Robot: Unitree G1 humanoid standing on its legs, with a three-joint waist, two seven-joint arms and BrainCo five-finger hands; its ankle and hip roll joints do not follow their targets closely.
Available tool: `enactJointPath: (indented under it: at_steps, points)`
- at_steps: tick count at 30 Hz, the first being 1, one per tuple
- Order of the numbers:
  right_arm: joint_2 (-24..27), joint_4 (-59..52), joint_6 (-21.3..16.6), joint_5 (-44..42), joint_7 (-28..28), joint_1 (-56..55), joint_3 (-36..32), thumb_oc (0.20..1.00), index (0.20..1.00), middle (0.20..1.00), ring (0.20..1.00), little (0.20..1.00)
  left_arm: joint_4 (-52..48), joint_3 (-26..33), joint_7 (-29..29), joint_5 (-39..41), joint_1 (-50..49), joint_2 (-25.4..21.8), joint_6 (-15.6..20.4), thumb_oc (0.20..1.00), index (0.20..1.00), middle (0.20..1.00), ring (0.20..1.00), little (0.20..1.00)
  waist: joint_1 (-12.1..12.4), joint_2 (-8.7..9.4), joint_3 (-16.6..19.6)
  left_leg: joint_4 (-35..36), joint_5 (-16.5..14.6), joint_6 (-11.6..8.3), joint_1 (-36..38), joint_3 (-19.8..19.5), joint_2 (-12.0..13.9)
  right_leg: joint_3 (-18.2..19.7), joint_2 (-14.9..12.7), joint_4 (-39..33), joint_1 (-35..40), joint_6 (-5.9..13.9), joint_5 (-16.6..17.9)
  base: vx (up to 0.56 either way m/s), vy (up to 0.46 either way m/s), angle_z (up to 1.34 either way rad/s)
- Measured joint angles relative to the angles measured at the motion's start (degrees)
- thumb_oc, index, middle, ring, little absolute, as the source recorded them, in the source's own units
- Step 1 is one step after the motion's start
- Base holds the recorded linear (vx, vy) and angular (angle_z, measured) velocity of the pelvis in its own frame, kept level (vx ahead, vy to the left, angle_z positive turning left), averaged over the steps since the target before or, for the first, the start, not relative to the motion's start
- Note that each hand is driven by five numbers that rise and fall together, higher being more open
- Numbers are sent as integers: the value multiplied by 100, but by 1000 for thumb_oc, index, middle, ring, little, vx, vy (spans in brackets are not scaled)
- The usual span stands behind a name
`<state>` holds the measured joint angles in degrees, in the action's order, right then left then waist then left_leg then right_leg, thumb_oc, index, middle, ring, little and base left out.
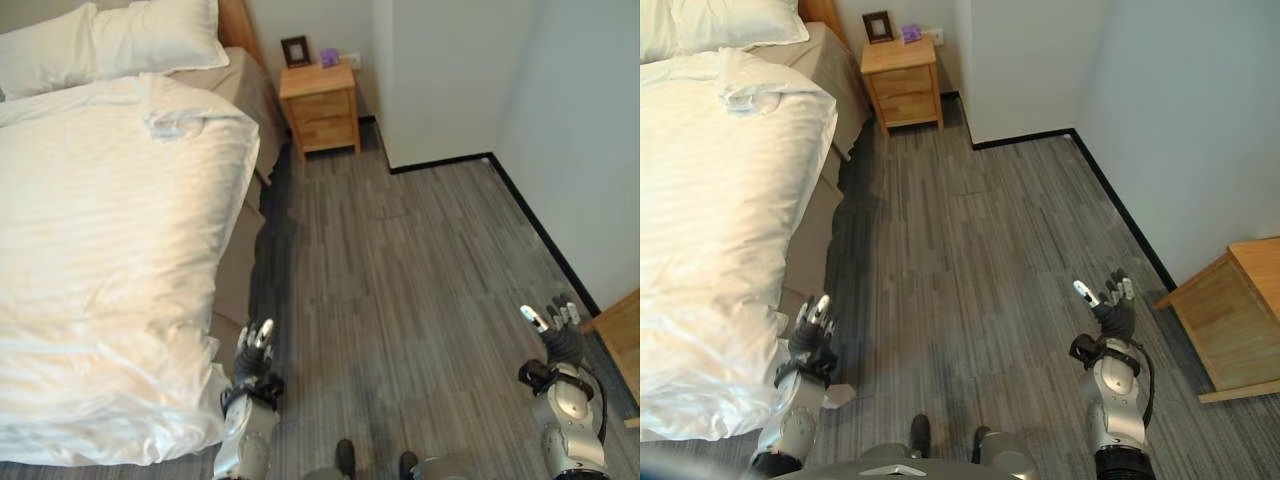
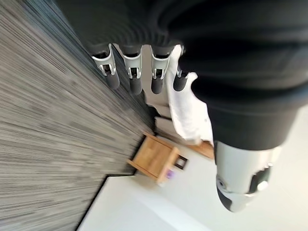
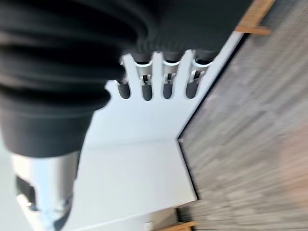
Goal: Making the bed.
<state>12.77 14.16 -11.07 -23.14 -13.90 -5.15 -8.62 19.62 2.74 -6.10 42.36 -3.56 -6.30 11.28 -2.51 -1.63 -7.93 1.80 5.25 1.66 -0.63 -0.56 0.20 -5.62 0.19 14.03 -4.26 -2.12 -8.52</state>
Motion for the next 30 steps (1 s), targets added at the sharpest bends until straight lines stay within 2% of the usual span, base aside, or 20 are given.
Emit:
enactJointPath:
  at_steps: [4, 7, 8, 9, 11, 14, 18, 30]
  points:
    - [35, -12, 38, 0, 92, -51, 26, 1000, 1000, 1000, 1000, 1000, -4, 18, -37, 0, -11, -25, 62, 1000, 1000, 1000, 1000, 1000, 138, 100, 12, -104, 47, -12, 166, -7, 84, 80, 11, -30, 57, 7, -5, 32, 49, -8]
    - [36, -18, 43, 2, 289, -54, 56, 1000, 1000, 1000, 1000, 1000, 26, 118, -44, 1, -215, -35, 63, 1000, 1000, 1000, 1000, 1000, 162, 206, 45, -17, 46, -13, 195, 9, 65, 146, -8, -122, 40, 122, -69, 38, 34, -9]
    - [36, -18, 42, 2, 298, -53, 53, 1000, 1000, 1000, 1000, 1000, 31, 129, -44, 1, -228, -34, 63, 1000, 1000, 1000, 1000, 1000, 162, 205, 45, 16, 45, -15, 209, 14, 67, 146, -8, -128, 34, 157, -92, 61, 33, 1]
    - [27, 3, 47, -1, 328, -71, 44, 1000, 1000, 1000, 1000, 1000, 31, 181, -44, 2, -258, -33, 62, 1000, 1000, 1000, 1000, 1000, 151, 167, 63, 127, -44, -120, 272, 74, 105, 145, 7, -92, -4, 193, -135, 61, 31, -3]
    - [20, 22, 58, -2, 402, -70, 18, 1000, 1000, 1000, 1000, 1000, 33, 228, -46, 2, -246, -45, 63, 1000, 1000, 1000, 1000, 1000, 154, 54, 114, 144, -318, -151, 294, 143, 169, 147, 51, 165, -129, 214, -246, 44, 36, -9]
    - [82, 20, 94, 2, 558, -123, 17, 1000, 1000, 1000, 1000, 1000, 44, 273, -46, 0, -241, -60, 63, 1000, 1000, 1000, 1000, 1000, 163, 47, 179, 173, -323, -146, 382, 257, 10, 281, -121, 579, -274, 320, -408, 14, 25, -16]
    - [168, 11, 107, 4, 606, -215, 20, 1000, 1000, 1000, 1000, 1000, 41, 271, -40, -23, -166, -66, 70, 1000, 1000, 1000, 1000, 1000, 117, 4, 325, 194, -321, -137, 368, 301, -88, 334, -215, 827, -445, 339, -511, 14, 18, -5]
    - [-51, 11, 105, -205, 669, -312, 232, 1000, 1000, 1000, 1000, 1000, 40, 197, -54, -87, -280, -61, 64, 1000, 1000, 1000, 1000, 1000, 122, 41, 449, 188, -311, -122, 385, 296, 49, 299, -68, 840, -451, 299, -554, 4, 2, -1]
